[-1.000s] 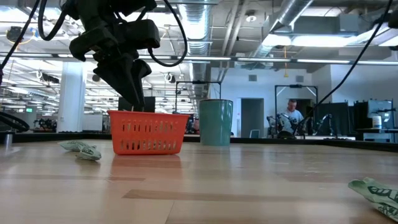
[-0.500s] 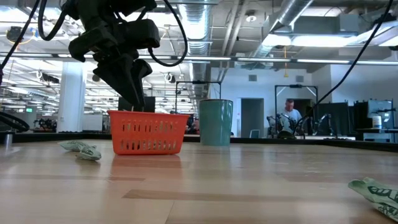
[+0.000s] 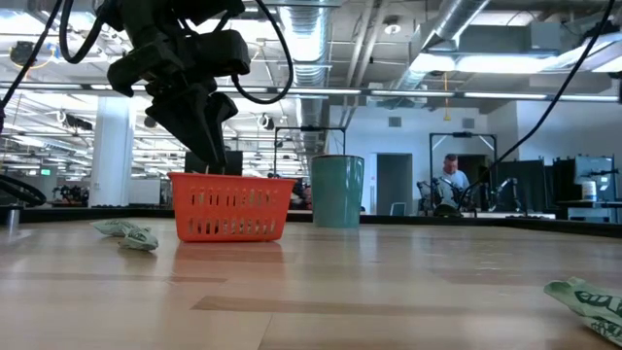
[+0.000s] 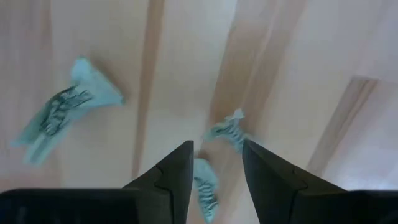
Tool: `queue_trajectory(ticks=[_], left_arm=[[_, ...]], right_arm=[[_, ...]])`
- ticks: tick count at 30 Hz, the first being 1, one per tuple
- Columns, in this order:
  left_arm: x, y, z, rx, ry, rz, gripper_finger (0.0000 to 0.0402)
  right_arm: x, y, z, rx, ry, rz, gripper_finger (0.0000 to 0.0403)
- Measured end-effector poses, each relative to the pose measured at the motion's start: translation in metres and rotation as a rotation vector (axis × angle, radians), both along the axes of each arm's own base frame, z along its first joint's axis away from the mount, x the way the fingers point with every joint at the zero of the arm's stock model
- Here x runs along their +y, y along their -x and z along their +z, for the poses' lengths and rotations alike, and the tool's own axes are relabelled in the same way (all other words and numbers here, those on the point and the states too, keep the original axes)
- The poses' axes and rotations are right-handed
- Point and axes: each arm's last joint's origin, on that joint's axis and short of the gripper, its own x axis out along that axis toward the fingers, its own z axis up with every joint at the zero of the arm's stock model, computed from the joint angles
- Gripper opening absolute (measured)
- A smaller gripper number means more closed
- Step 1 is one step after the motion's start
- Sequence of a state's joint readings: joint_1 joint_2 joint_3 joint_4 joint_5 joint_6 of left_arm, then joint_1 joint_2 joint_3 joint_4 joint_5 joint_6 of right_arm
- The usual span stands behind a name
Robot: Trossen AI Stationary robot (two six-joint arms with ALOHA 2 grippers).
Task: Pick and place items into bin
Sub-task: Put the green stevia packet into the orange bin
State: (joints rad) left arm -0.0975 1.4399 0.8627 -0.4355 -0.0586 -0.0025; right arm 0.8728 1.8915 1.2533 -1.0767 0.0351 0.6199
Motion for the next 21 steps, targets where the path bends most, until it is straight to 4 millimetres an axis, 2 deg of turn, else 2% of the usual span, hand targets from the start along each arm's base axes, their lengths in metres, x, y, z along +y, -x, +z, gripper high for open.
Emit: queue_trajectory(ticks=[5,16,21], left_arm=[[0.0,0.0,0.0,0.0,0.0,0.001,0.0126],[0.0,0.0,0.0,0.0,0.001,0.001,0.0126],[0.0,0.0,0.0,0.0,0.0,0.001,0.0126]], right_arm=[[-0.005,-0.009,-0.001,-0.003,-0.018,0.034,0.0131],[-0.007,-0.015,-0.025,0.104,0.001,0.03,0.013],[-0.007,-0.016,-0.027,0.111,0.004,0.026,0.0102]])
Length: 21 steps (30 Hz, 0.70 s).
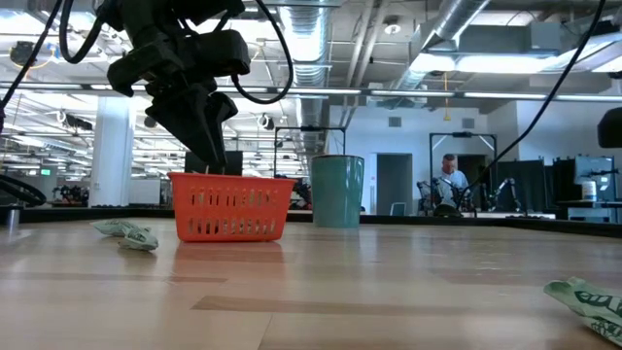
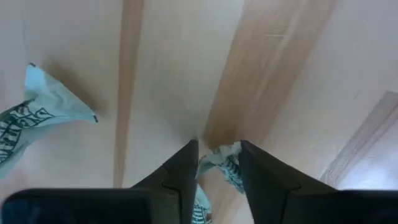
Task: Pick and place items into bin
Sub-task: Put the green stevia packet into the orange bin
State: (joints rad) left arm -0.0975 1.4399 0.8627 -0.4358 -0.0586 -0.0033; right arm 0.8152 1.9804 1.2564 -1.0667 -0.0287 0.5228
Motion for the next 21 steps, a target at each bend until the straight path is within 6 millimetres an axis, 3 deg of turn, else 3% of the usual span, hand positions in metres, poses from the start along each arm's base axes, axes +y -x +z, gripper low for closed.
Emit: queue_trajectory(ticks=[8,14,21], left_arm=[[0.0,0.001,0.002,-0.001,-0.005,-0.008,0.0126],[0.002,0.013,0.013,0.012,-0.052,0.025,0.0126],[0.005,0.032,0.039,-0.069,-0.057,0.06,0.0126]], right_arm=[[-0.003,0.0,0.0,0.001,0.013,-0.004,0.001],[-0.006,-0.003,0.005,-0.039,0.087,-0.035,0.0007],[-0.012,-0.03,0.036,-0.228,0.25,-0.025,0.0003]])
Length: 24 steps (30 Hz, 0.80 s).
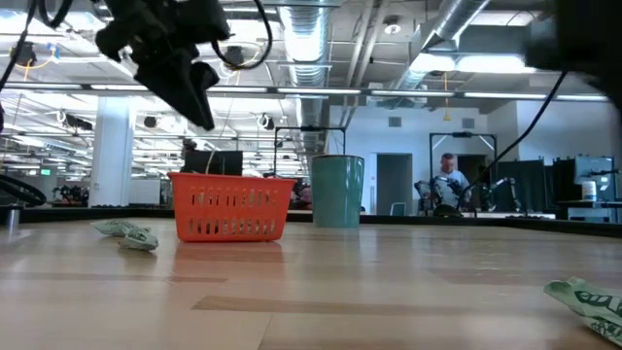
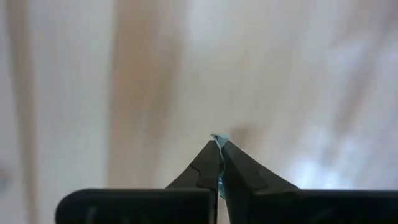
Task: Pick and place items into bin
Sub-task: Put the green stevia packet into the orange bin
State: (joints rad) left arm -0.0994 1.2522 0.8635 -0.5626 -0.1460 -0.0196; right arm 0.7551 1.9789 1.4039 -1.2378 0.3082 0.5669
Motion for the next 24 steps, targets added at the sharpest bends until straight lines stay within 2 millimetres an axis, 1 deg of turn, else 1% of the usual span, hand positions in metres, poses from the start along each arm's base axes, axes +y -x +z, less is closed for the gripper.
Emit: queue_trajectory(ticks=[5,9,13,16,20,24], left_arm=[[0.002,0.011,0.014,-0.058,-0.021,0.022,0.0126],[0.003,0.017,0.019,-0.058,-0.037,0.038,0.0126],[0.004,0.023,0.018,-0.029,-0.026,0.058,0.0126],[0.004,0.026,0.016,0.015,-0.005,0.078,0.0126],[0.004,0.032,0.012,0.081,0.024,0.129,0.0126],[0.004,0.037,0.009,0.133,0.087,0.165,0.0126]], right_arm=[[-0.018,-0.037,0.025,-0.217,0.103,-0.028,0.0003],[-0.039,-0.073,0.039,-0.348,0.089,0.014,0.0002],[-0.065,-0.112,0.056,-0.498,-0.026,0.118,0.0001],[-0.086,-0.134,0.07,-0.606,-0.097,0.197,0.0001],[-0.114,-0.154,0.081,-0.7,-0.214,0.245,0.0001],[-0.139,-0.17,0.077,-0.743,-0.364,0.252,0.0001]])
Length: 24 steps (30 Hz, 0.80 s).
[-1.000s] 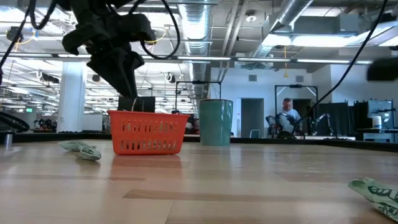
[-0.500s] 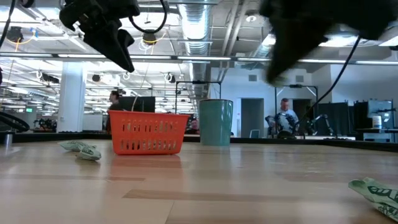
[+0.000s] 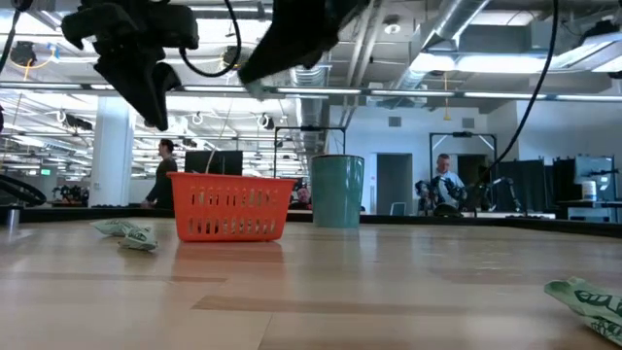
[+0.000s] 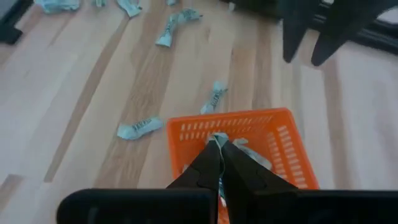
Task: Pick and place items into bin
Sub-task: Put the green stevia packet into the orange bin
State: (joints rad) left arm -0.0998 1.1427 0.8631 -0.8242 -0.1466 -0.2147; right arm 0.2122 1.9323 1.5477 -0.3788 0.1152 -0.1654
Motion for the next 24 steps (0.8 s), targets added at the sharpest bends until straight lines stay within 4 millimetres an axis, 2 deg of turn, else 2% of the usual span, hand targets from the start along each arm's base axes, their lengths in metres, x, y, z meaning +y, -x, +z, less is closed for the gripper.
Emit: queue_trajectory(ticks=[3,7,11,16,24], left_arm=[[-0.002,-0.001,-0.003,-0.003,0.086,0.028,0.0126],[-0.007,0.003,-0.02,0.027,0.178,0.04,0.0126],[-0.007,0.009,-0.036,0.082,0.179,0.037,0.0125],[-0.007,0.009,-0.043,0.059,0.17,0.039,0.0125],[-0.009,0.009,-0.064,-0.008,0.212,0.01,0.0125]], right_arm=[[-0.013,-0.005,-0.002,-0.008,-0.046,0.01,0.0002],[-0.024,-0.01,-0.013,0.02,-0.055,0.001,0.0008],[-0.031,-0.016,-0.014,-0.001,-0.09,0.033,0.001],[-0.04,-0.021,-0.029,0.033,-0.122,0.046,0.0016],[-0.047,-0.025,-0.04,0.061,-0.178,0.036,0.0084]])
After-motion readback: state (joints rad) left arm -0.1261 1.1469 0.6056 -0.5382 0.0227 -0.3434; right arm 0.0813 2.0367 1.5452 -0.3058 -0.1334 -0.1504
